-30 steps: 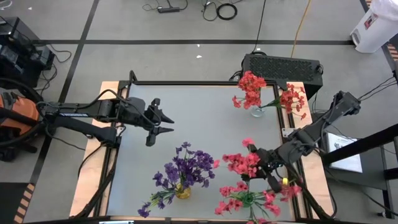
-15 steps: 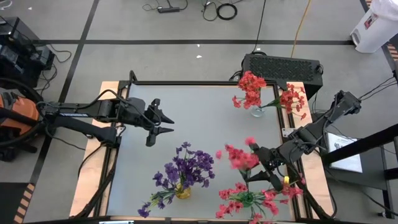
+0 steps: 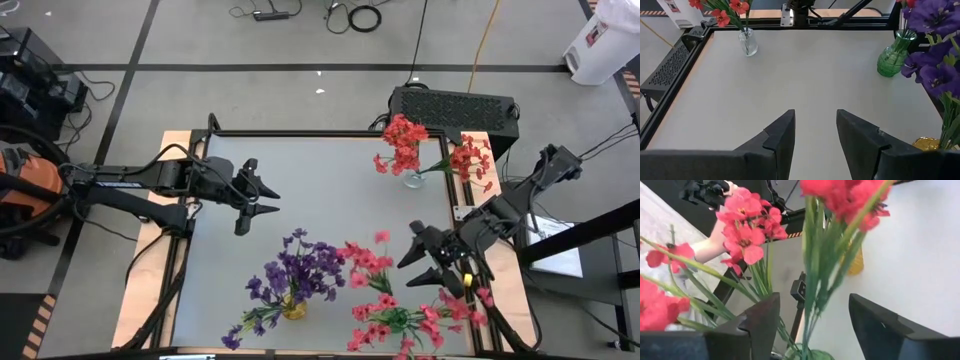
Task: Sort flowers into vase by color
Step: Return to Home Position
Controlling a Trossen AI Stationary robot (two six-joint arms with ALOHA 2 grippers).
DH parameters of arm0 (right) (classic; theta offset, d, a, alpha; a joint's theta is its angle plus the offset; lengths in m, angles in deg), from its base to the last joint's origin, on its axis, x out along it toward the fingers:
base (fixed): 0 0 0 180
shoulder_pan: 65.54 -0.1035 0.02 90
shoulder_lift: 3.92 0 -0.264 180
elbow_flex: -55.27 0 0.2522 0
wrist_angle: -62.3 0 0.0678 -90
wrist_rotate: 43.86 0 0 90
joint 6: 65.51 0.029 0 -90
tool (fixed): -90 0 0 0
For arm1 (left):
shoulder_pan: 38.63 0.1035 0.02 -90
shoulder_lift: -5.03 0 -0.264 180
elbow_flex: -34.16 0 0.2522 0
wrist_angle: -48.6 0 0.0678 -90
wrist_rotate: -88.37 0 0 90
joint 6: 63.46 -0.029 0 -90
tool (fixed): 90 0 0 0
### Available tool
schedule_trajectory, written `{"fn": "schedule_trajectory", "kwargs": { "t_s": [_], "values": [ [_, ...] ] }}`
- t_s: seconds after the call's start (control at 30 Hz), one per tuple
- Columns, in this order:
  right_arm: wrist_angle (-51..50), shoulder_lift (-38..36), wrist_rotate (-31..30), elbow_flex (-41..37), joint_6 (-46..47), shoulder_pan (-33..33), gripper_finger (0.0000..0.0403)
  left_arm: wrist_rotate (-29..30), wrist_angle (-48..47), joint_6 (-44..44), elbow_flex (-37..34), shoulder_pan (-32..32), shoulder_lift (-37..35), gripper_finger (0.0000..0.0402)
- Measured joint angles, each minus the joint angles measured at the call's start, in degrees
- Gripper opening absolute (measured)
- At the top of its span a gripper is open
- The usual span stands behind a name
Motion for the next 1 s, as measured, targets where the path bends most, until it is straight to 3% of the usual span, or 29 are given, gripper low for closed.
{"fn": "schedule_trajectory", "kwargs": {
  "t_s": [0.37,0.63,0.87,1.0],
  "values": [
    [-8.27,-6.12,-1.85,0.0,0.14,0.0,0.0213,0.5,2.52,-0.67,0.02,-0.02,0.01,0.0152],
    [-13.35,-12.76,-6.11,0.0,-2.99,0.0,0.021,7.38,5.92,-7.55,0.02,0.07,-1.1,0.0152],
    [-13.56,-17.33,-6.29,0.0,-10.16,0.0,0.021,7.35,6.86,-10.43,0.02,1.11,-7.6,0.0152],
    [-14.63,-19.49,-8.42,0.0,-13.25,0.0,0.021,4.22,4.65,-10.35,0.04,1.14,-12.59,0.0152]
  ]
}}
